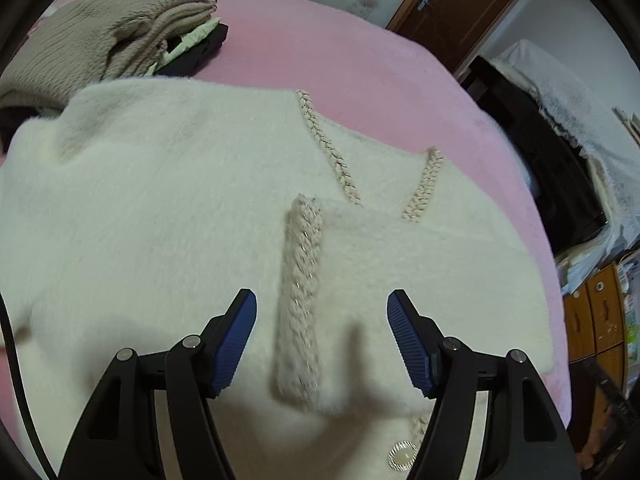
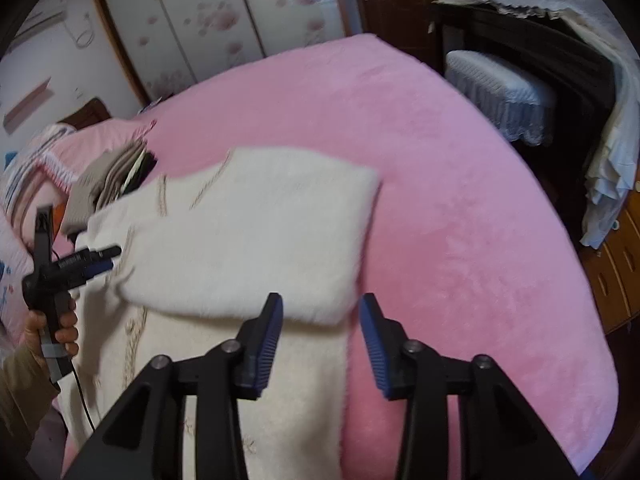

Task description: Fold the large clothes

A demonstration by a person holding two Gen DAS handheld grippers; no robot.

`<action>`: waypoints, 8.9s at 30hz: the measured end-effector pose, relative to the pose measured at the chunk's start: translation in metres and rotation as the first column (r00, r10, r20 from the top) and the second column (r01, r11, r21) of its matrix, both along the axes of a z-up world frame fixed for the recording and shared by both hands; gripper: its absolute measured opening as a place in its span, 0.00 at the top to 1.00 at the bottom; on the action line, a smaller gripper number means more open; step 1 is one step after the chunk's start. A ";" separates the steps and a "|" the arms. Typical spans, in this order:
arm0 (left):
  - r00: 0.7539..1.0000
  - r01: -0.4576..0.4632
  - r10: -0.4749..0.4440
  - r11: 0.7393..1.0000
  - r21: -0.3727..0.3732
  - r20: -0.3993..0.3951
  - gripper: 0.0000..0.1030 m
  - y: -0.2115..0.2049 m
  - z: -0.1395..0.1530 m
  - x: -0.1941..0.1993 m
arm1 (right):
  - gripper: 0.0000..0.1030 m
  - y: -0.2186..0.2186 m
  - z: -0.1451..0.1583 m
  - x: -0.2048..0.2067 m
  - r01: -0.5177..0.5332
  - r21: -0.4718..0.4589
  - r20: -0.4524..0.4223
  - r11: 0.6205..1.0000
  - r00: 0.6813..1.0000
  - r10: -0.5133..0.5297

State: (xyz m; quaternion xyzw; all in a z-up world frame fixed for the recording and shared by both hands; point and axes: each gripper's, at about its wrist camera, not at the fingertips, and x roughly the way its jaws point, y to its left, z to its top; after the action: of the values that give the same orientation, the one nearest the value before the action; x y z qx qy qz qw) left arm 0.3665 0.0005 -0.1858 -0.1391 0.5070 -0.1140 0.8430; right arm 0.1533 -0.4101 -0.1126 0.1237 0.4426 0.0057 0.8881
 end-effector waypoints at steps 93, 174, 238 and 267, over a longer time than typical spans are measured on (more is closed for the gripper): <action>0.970 -0.109 0.065 0.977 0.184 0.233 0.09 0.021 0.167 -0.212 | 0.76 0.164 0.048 -0.061 -0.013 0.042 0.072 0.999 0.997 0.010; 0.541 -0.826 0.819 0.560 -0.060 0.192 0.89 0.433 0.047 -0.109 | 0.76 0.470 -0.022 0.077 -0.368 0.014 -0.024 0.930 0.929 0.368; 0.904 -0.428 0.427 0.901 0.068 0.029 0.54 0.239 -0.021 -0.071 | 0.90 0.307 -0.038 0.184 -0.151 0.296 -0.002 0.943 0.987 0.159; 0.984 -0.176 0.177 0.983 0.054 -0.017 0.53 0.222 0.004 -0.095 | 0.74 0.147 -0.055 0.061 0.102 0.174 -0.071 0.980 0.993 -0.091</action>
State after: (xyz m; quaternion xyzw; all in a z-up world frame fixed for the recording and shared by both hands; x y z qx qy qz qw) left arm 0.2719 0.2229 -0.1816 -0.1629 0.5048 -0.0240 0.8474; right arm 0.2140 -0.2627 -0.1673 0.2236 0.4614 -0.0019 0.8586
